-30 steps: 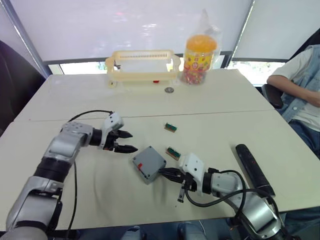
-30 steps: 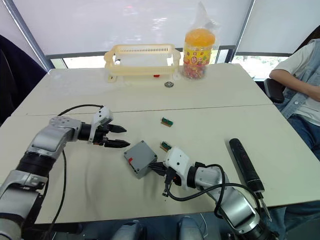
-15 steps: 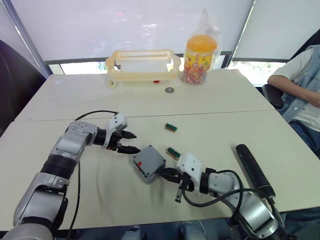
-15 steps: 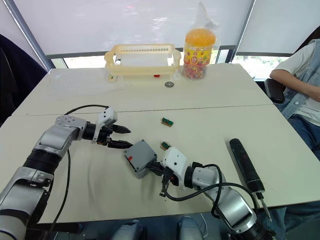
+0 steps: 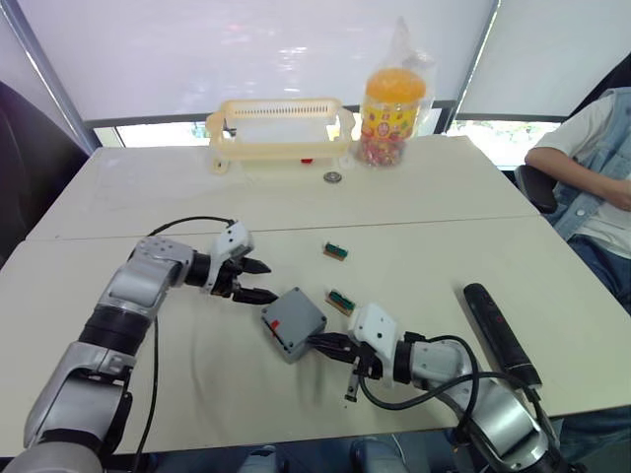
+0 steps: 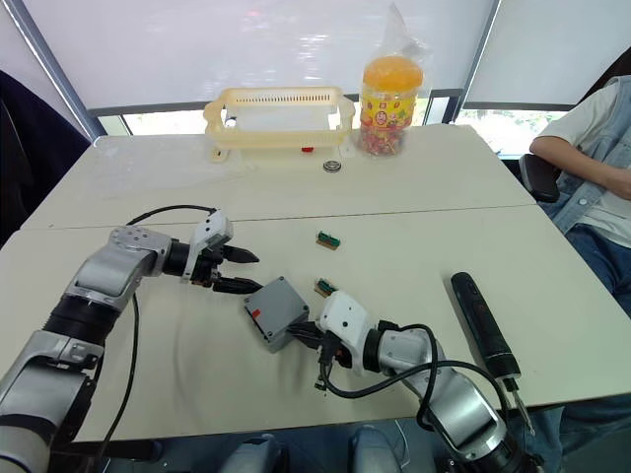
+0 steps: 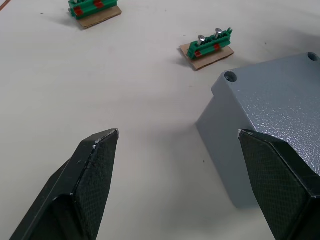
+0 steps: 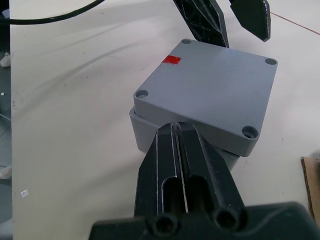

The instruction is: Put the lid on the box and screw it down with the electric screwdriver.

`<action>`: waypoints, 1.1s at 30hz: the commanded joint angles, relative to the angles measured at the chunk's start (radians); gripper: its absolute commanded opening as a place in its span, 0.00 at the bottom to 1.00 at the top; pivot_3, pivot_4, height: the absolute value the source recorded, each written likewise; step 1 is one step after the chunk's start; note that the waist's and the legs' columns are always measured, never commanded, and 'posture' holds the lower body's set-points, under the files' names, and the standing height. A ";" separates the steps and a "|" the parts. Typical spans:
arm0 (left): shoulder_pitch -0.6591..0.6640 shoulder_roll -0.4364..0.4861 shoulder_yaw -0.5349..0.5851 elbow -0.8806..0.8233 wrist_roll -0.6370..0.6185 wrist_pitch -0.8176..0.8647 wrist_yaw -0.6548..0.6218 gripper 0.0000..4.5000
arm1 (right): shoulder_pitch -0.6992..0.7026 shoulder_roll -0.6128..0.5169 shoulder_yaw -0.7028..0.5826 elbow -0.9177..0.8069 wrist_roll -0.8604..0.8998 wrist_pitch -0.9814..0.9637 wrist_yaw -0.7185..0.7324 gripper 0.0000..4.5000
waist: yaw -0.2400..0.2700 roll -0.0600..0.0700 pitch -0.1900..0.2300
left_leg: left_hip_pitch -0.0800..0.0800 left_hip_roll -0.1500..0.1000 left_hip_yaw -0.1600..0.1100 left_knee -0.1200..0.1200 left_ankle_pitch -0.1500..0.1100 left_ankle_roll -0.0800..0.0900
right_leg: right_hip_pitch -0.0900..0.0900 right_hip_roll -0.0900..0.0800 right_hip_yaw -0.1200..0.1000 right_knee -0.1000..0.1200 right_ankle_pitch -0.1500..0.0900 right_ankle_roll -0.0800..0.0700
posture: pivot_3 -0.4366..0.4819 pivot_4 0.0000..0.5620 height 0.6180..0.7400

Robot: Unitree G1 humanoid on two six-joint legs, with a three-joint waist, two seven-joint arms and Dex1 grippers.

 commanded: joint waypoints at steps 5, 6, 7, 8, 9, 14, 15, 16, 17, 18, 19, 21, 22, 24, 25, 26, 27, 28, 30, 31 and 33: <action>0.027 0.016 0.012 -0.048 -0.018 0.005 -0.020 0.88 | -0.012 0.009 0.003 -0.036 0.003 -0.012 -0.005 0.01 | 0.000 0.000 0.000 | 0.000 0.000 0.000 0.000 0.000 0.000 | 0.000 0.000 0.000 0.000 0.000 0.000 | 0.48 0.27 1.00; 0.028 0.017 0.012 -0.049 -0.018 0.005 -0.019 0.88 | -0.011 0.009 0.003 -0.037 0.003 -0.011 -0.005 0.01 | 0.000 0.000 0.000 | 0.000 0.000 0.000 0.000 0.000 0.000 | 0.000 0.000 0.000 0.000 0.000 0.000 | 0.48 0.27 1.00; 0.028 0.017 0.012 -0.050 -0.019 0.006 -0.019 0.88 | -0.011 0.010 0.003 -0.037 0.004 -0.011 -0.005 0.01 | 0.000 0.000 0.000 | 0.000 0.000 0.000 0.000 0.000 0.000 | 0.000 0.000 0.000 0.000 0.000 0.000 | 0.48 0.27 1.00; 0.028 0.017 0.012 -0.051 -0.019 0.007 -0.019 0.88 | -0.011 0.010 0.003 -0.037 0.004 -0.011 -0.005 0.01 | 0.000 0.000 0.000 | 0.000 0.000 0.000 0.000 0.000 0.000 | 0.000 0.000 0.000 0.000 0.000 0.000 | 0.48 0.27 1.00; 0.028 0.016 0.012 -0.051 -0.019 0.008 -0.018 0.88 | -0.011 0.010 0.002 -0.036 0.004 -0.011 -0.005 0.01 | 0.000 0.000 0.000 | 0.000 0.000 0.000 0.000 0.000 0.000 | 0.000 0.000 0.000 0.000 0.000 0.000 | 0.48 0.27 1.00; 0.016 0.002 0.016 -0.032 -0.012 -0.003 0.003 0.88 | -0.010 0.003 -0.008 -0.032 0.001 -0.014 -0.007 0.01 | 0.000 0.000 0.000 | 0.000 0.000 0.000 0.000 0.000 0.000 | 0.000 0.000 0.000 0.000 0.000 0.000 | 0.48 0.27 1.00; 0.014 0.003 0.017 -0.029 -0.012 -0.004 0.003 0.88 | -0.009 0.000 -0.012 -0.037 0.002 -0.012 -0.007 0.01 | 0.000 0.000 0.000 | 0.000 0.000 0.000 0.000 0.000 0.000 | 0.000 0.000 0.000 0.000 0.000 0.000 | 0.48 0.27 1.00; 0.011 0.004 0.019 -0.021 -0.010 -0.007 0.005 0.88 | -0.006 -0.005 -0.021 -0.047 0.006 -0.006 -0.007 0.01 | 0.000 0.000 0.000 | 0.000 0.000 0.000 0.000 0.000 0.000 | 0.000 0.000 0.000 0.000 0.000 0.000 | 0.48 0.27 1.00; 0.007 0.005 0.023 -0.013 -0.008 -0.011 0.009 0.88 | -0.003 -0.009 -0.030 -0.057 0.011 -0.001 -0.008 0.01 | 0.000 0.000 0.000 | 0.000 0.000 0.000 0.000 0.000 0.000 | 0.000 0.000 0.000 0.000 0.000 0.000 | 0.48 0.27 1.00; 0.001 0.007 0.028 -0.004 -0.009 -0.012 0.009 0.88 | 0.001 -0.014 -0.041 -0.073 0.017 0.004 -0.009 0.01 | 0.000 0.000 0.000 | 0.000 0.000 0.000 0.000 0.000 0.000 | 0.000 0.000 0.000 0.000 0.000 0.000 | 0.48 0.27 1.00; -0.003 0.008 0.031 0.003 -0.009 -0.013 0.010 0.88 | 0.003 -0.018 -0.049 -0.083 0.022 0.007 -0.009 0.01 | 0.001 0.000 0.000 | 0.000 0.000 0.000 0.000 0.000 0.000 | 0.000 0.000 0.000 0.000 0.000 0.000 | 0.48 0.27 1.00; -0.018 0.011 0.044 0.020 -0.017 -0.009 0.010 0.88 | 0.013 -0.025 -0.073 -0.114 0.036 0.020 -0.011 0.01 | 0.001 0.000 0.000 | 0.000 0.000 0.000 0.000 0.000 0.000 | 0.000 0.000 0.000 0.000 0.000 0.000 | 0.48 0.27 1.00; -0.024 0.013 0.049 0.025 -0.022 -0.003 0.008 0.88 | 0.019 -0.028 -0.085 -0.127 0.043 0.024 -0.012 0.01 | 0.002 0.000 0.000 | 0.000 0.000 0.000 0.000 0.000 0.000 | 0.000 0.000 0.000 0.000 0.000 0.000 | 0.48 0.27 1.00; -0.037 0.019 0.063 0.038 -0.031 0.008 0.006 0.88 | 0.037 -0.040 -0.115 -0.161 0.065 0.040 -0.012 0.01 | 0.001 0.000 0.000 | 0.000 0.000 0.000 0.000 0.000 0.000 | 0.000 0.000 0.000 0.000 0.000 0.000 | 0.48 0.27 1.00; -0.042 0.022 0.073 0.051 -0.033 0.010 0.010 0.88 | 0.047 -0.045 -0.129 -0.180 0.078 0.051 -0.012 0.01 | 0.001 0.000 0.000 | 0.000 0.000 0.000 0.000 0.000 0.000 | 0.000 0.000 0.000 0.000 0.000 0.000 | 0.48 0.27 1.00; -0.047 0.025 0.081 0.065 -0.034 0.011 0.015 0.88 | 0.056 -0.050 -0.143 -0.198 0.094 0.067 -0.012 0.01 | 0.001 0.000 0.000 | 0.000 0.000 0.000 0.000 0.000 0.000 | 0.000 0.000 0.000 0.000 0.000 0.000 | 0.48 0.27 1.00; -0.050 0.029 0.088 0.078 -0.034 0.011 0.020 0.88 | 0.064 -0.056 -0.153 -0.212 0.106 0.084 -0.012 0.01 | 0.001 0.000 0.000 | 0.000 0.000 0.000 0.000 0.000 0.000 | 0.000 0.000 0.000 0.000 0.000 0.000 | 0.48 0.27 1.00; -0.048 0.033 0.091 0.093 -0.026 0.000 0.026 0.88 | 0.074 -0.064 -0.166 -0.227 0.122 0.106 -0.010 0.01 | 0.001 0.000 0.000 | 0.000 0.000 0.000 0.000 0.000 0.000 | 0.000 0.000 0.000 0.000 0.000 0.000 | 0.48 0.27 1.00; -0.032 0.036 0.087 0.112 -0.001 -0.042 0.045 0.88 | 0.103 -0.091 -0.192 -0.262 0.186 0.189 0.007 0.01 | 0.000 0.000 0.000 | 0.000 0.000 0.000 0.000 0.000 0.000 | 0.000 0.000 0.000 0.000 0.000 0.000 | 0.48 0.27 1.00; -0.026 0.034 0.083 0.120 0.006 -0.055 0.047 0.88 | 0.109 -0.100 -0.195 -0.272 0.207 0.223 0.010 0.01 | 0.001 0.000 0.000 | 0.000 0.000 0.000 0.000 0.000 0.000 | 0.000 0.000 0.000 0.000 0.000 0.000 | 0.48 0.27 1.00; -0.012 0.020 0.067 0.119 0.007 -0.065 0.039 0.88 | 0.120 -0.098 -0.192 -0.277 0.256 0.287 0.004 0.01 | 0.002 0.000 0.000 | 0.000 0.000 0.000 0.000 0.000 0.000 | 0.000 0.000 0.000 0.000 0.000 0.000 | 0.48 0.27 1.00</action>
